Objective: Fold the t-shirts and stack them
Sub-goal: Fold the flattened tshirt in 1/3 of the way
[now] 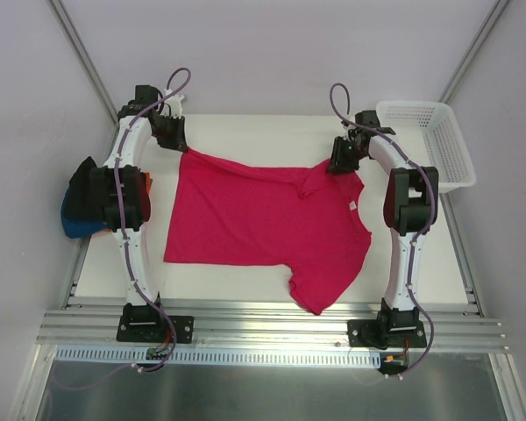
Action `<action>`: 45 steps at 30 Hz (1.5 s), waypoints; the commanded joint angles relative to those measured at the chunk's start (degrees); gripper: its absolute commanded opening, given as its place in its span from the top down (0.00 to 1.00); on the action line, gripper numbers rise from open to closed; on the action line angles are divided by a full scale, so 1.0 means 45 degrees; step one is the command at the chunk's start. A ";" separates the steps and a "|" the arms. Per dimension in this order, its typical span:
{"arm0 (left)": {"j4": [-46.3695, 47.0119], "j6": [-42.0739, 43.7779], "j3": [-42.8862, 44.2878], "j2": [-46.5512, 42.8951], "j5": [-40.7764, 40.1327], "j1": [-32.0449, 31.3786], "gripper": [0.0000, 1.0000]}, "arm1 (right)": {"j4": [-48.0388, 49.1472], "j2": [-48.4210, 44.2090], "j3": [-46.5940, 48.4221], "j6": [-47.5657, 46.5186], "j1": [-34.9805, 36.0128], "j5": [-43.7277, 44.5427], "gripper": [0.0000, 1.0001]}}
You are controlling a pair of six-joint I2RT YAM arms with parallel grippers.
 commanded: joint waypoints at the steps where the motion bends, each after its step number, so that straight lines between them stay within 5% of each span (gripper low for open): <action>1: -0.0194 0.0082 0.0524 -0.0174 0.0019 0.0094 0.91 | -0.0246 -0.0844 -0.0188 0.0021 -0.0181 -0.0233 0.66; 34: -0.0194 -0.0309 0.0661 -0.0135 0.0370 0.0133 0.90 | -0.0364 -0.1725 -0.2318 -0.0643 -0.0513 0.0002 0.71; 35: -0.0194 -0.0309 0.0641 -0.0154 0.0370 0.0133 0.90 | -0.0345 -0.1724 -0.2298 -0.0682 -0.0571 -0.0056 0.74; 36: -0.0194 -0.0309 0.0641 -0.0135 0.0332 0.0133 0.90 | -0.0383 -0.1705 -0.2298 -0.0702 -0.0552 -0.0076 0.93; 37: -0.0194 -0.0309 0.0641 -0.0154 0.0312 0.0133 0.90 | -0.0384 -0.1763 -0.2201 -0.0721 -0.0552 -0.0057 0.99; 45: -0.0233 -0.0153 0.0465 -0.0272 0.0351 0.0173 0.90 | -0.0832 -0.2641 -0.1497 -0.0390 -0.0591 -0.0486 1.00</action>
